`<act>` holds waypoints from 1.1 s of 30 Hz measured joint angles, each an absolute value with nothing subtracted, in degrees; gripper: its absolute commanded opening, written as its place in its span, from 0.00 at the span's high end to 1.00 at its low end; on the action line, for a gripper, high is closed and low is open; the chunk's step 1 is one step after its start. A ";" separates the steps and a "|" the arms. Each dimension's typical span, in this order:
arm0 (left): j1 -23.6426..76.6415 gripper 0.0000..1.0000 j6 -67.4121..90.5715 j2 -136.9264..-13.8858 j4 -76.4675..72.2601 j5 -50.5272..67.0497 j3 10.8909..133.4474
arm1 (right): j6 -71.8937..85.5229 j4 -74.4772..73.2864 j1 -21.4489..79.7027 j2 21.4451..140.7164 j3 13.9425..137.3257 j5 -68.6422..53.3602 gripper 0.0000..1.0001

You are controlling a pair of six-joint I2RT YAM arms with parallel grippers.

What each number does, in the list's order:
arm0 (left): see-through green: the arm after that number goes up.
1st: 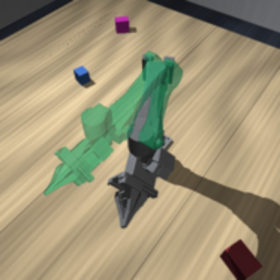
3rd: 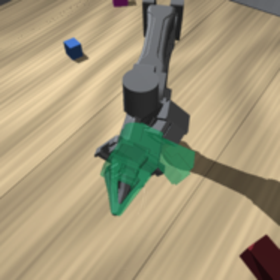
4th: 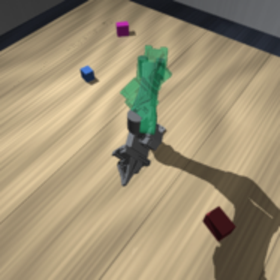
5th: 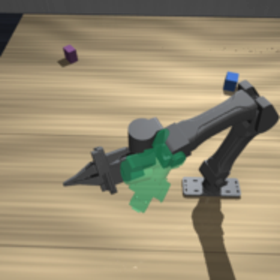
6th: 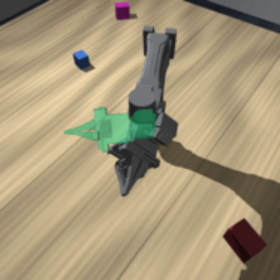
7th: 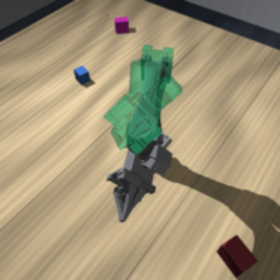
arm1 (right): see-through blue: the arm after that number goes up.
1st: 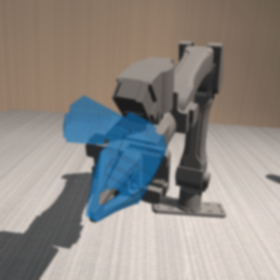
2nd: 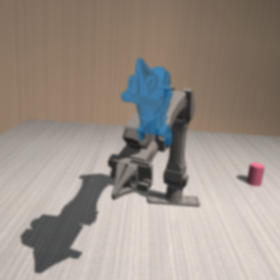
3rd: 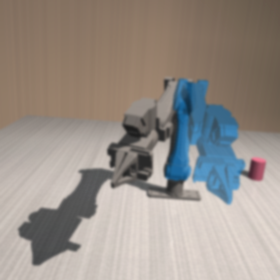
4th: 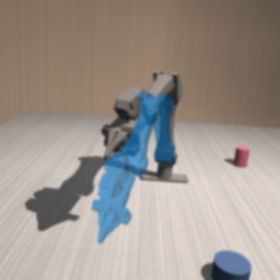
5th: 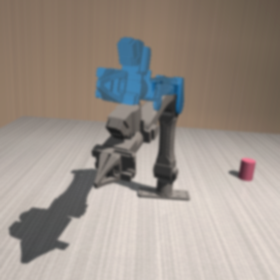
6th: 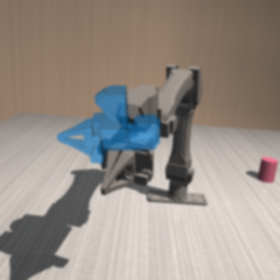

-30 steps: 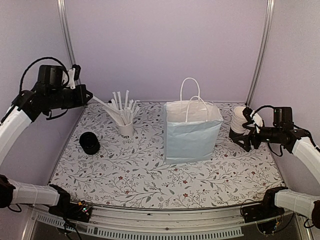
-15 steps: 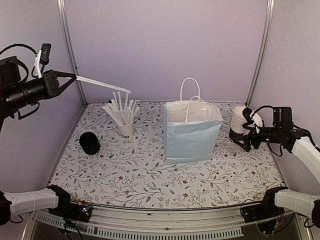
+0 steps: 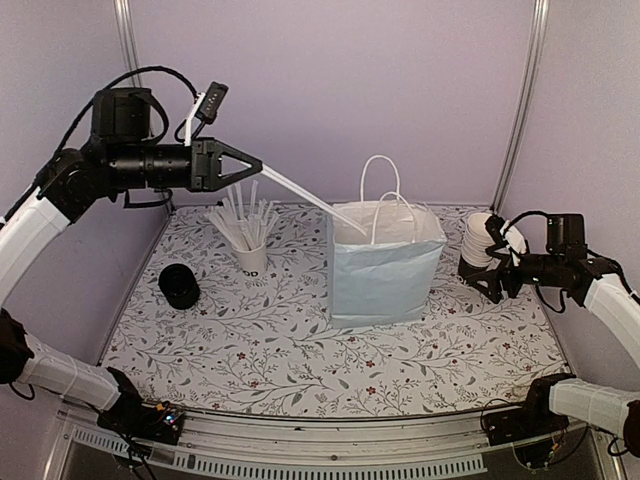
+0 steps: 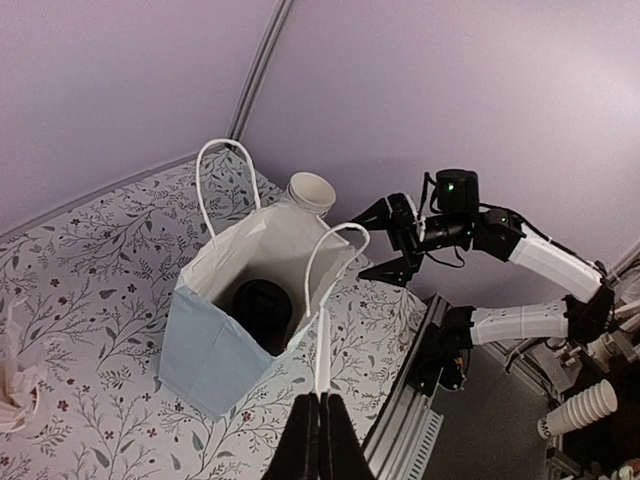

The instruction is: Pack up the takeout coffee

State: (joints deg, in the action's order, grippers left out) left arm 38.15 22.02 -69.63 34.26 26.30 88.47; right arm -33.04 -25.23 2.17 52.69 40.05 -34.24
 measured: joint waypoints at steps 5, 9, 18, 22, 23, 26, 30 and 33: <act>42.74 1.00 19.62 -77.62 34.70 20.62 91.55 | -32.99 -25.19 2.17 52.14 40.03 -33.08 0.01; 44.10 1.00 18.81 -84.33 35.27 17.47 94.08 | -32.99 -24.91 2.17 51.46 39.79 -32.69 0.01; 45.32 0.75 16.58 -95.02 35.92 15.05 101.82 | -33.01 -24.80 2.17 50.96 39.66 -32.10 0.01; 45.36 0.52 15.92 -97.36 36.38 15.25 104.25 | -33.01 -24.80 2.17 50.83 39.66 -31.88 0.01; 45.39 0.50 15.68 -97.82 36.49 15.46 104.73 | -33.01 -24.80 2.17 50.78 39.66 -31.83 0.01; 45.58 0.47 15.22 -98.63 36.93 16.23 106.02 | -33.01 -24.80 2.17 50.70 39.66 -31.81 0.01; 46.22 0.44 14.52 -98.00 37.10 16.43 106.59 | -33.01 -24.80 2.17 50.68 39.66 -31.75 0.01; 46.52 0.42 13.56 -96.16 37.08 15.00 106.02 | -32.88 -24.53 2.17 50.63 39.66 -30.85 0.01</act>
